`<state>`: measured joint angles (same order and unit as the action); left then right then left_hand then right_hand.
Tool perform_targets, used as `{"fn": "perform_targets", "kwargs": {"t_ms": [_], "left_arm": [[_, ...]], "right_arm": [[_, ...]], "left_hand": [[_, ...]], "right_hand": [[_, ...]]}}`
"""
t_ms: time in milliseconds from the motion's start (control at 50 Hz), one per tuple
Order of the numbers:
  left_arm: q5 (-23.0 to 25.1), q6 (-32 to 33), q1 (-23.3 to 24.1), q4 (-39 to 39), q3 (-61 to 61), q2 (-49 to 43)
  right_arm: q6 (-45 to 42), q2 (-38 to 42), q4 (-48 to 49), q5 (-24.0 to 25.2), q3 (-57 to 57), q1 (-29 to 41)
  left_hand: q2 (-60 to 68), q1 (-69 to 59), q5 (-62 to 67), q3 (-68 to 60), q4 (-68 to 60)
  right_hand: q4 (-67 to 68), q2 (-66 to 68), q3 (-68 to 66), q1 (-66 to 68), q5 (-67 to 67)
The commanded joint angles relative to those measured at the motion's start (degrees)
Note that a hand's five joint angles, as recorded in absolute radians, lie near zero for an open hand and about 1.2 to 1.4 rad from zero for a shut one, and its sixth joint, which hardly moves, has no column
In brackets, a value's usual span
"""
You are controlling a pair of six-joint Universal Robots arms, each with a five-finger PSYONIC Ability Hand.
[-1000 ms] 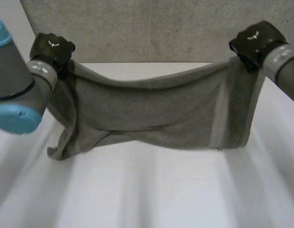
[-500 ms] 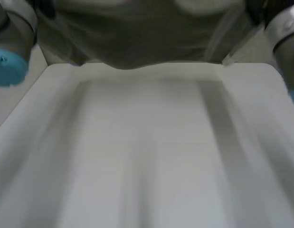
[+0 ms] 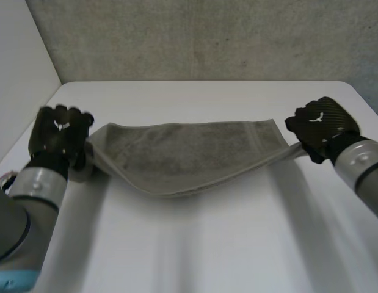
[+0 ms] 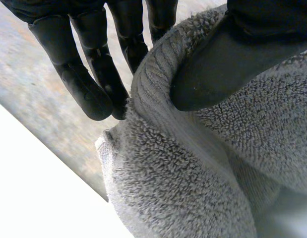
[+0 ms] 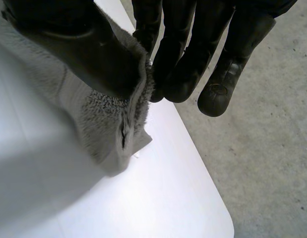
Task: Fold the towel.
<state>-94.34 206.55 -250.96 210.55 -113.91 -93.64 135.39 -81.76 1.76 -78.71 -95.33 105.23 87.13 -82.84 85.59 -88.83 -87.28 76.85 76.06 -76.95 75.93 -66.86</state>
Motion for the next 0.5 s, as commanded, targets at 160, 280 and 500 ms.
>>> {"fn": "perform_targets", "kwargs": {"t_ms": [160, 280, 500], "left_arm": [[12.0, 8.5, -4.9, 0.1, -17.6, 15.5], [15.5, 8.4, -5.3, 0.4, -17.7, 16.5], [16.8, 8.8, -6.1, 0.4, -7.0, -2.0]], "right_arm": [[0.0, -14.7, -15.6, 11.7, 1.0, -13.0], [0.0, -14.7, -15.6, 12.5, 1.1, -13.1], [-0.1, 1.3, -14.9, 10.7, 6.4, -9.6]], "left_hand": [[-7.1, 2.8, -15.6, 8.8, 7.3], [-7.1, 2.8, -15.6, 8.8, 7.3], [-7.1, 2.8, -15.6, 8.8, 7.3]], "right_hand": [[3.2, 3.9, -3.0, 4.1, -3.1], [3.2, 3.9, -3.0, 4.1, -3.1], [3.2, 3.9, -3.0, 4.1, -3.1]]}}
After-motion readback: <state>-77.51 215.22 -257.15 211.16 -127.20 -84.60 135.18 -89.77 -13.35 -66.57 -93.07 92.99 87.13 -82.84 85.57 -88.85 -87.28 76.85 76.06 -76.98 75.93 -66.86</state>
